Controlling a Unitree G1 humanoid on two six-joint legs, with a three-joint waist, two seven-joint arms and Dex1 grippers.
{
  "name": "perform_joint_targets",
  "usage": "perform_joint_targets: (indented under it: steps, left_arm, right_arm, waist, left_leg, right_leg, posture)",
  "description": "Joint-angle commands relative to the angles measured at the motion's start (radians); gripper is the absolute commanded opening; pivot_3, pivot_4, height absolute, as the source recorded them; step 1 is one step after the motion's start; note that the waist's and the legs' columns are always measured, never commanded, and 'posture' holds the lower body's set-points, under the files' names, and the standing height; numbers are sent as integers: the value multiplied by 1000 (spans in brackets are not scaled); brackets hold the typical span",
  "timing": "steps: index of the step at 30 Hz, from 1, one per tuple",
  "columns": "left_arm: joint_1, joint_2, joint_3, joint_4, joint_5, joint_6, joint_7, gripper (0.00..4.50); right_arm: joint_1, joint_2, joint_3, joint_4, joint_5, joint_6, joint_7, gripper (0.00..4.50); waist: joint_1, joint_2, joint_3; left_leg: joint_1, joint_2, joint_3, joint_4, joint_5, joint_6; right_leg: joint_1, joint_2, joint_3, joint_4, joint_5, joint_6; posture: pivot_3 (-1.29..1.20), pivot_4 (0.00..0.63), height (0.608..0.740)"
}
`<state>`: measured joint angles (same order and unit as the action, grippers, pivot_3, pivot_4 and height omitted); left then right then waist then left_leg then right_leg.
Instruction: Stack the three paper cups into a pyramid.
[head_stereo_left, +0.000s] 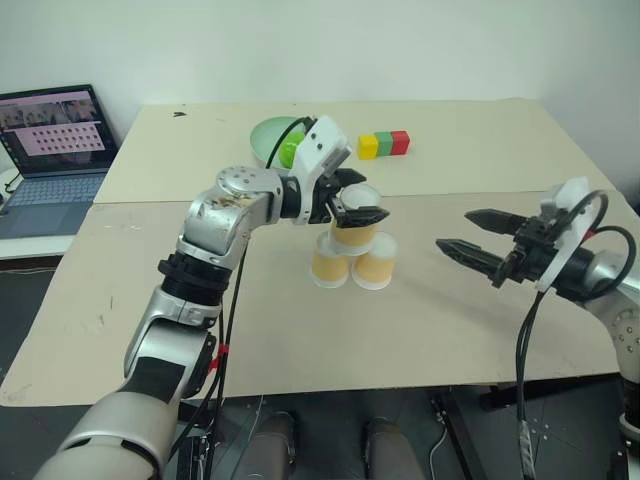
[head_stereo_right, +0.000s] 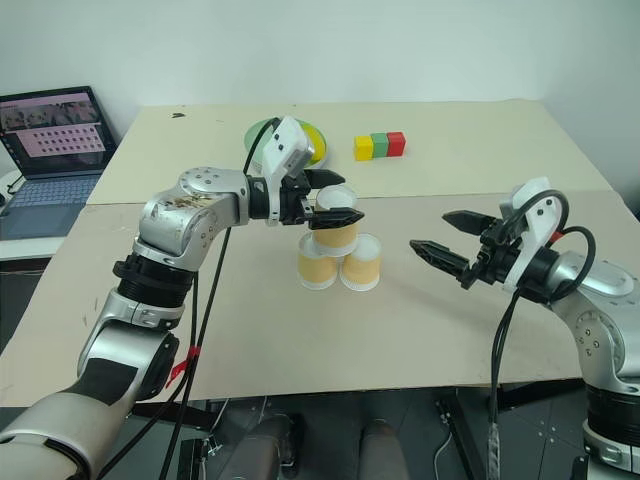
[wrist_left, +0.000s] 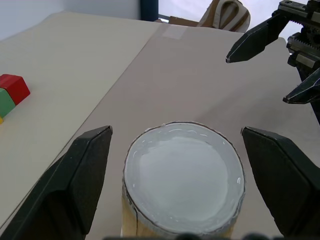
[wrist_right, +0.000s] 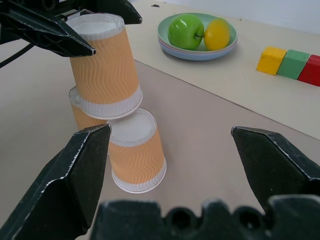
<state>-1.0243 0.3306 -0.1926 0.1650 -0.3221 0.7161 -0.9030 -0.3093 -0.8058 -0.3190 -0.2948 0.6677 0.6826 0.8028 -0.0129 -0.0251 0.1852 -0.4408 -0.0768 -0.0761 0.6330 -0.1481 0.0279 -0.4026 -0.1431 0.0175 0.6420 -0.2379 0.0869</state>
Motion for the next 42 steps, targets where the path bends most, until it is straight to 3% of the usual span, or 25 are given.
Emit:
perform_joint_targets:
  steps: [1,16,25,29,35,40,42]
  left_arm:
    - [-15,-1,34,-55,-40,31,-6,4406]
    - [-70,-15,131,-73,-68,73,107,4406]
    - [-69,134,357,-116,-159,115,155,4406]
    - [40,211,408,-223,-208,138,141,4406]
    - [331,339,395,-424,-219,105,69,4406]
    - [567,365,359,-536,-172,9,71,4406]
    - [657,334,348,-539,-147,-27,111,4406]
  right_arm:
    - [-29,-20,-8,-19,9,3,-3,4500]
    - [-71,-23,23,15,-4,1,3,4500]
    - [-86,-53,18,62,-18,-17,51,4500]
    - [-94,-63,27,97,-33,-32,83,4500]
    - [-54,-80,18,102,-56,-59,125,4500]
    - [26,-114,2,96,-79,-59,142,4500]
    - [69,-111,-39,78,-54,-20,120,4500]
  waist:
    - [0,0,0]
    - [0,0,0]
    - [-6,0,0]
    - [-4,0,0]
    - [-2,0,0]
    - [6,1,0]
    - [10,1,0]
  left_leg:
    - [0,0,0,0,0,0]
    - [0,0,0,0,0,0]
    - [0,0,0,0,0,0]
    - [0,0,0,0,0,0]
    - [0,0,0,0,0,0]
    - [0,1,0,0,0,0]
    - [0,1,0,0,0,0]
  right_leg:
    - [0,0,0,0,0,0]
    - [0,0,0,0,0,0]
    - [-1,0,0,1,0,0]
    - [-1,0,0,1,0,0]
    - [-1,0,1,1,0,0]
    - [0,0,1,0,1,-1]
    - [-1,0,1,0,1,-2]
  posture:
    - [0,150,740]
    - [0,150,740]
    - [0,150,740]
    - [0,150,740]
    - [0,150,740]
    - [0,150,740]
    - [0,150,740]
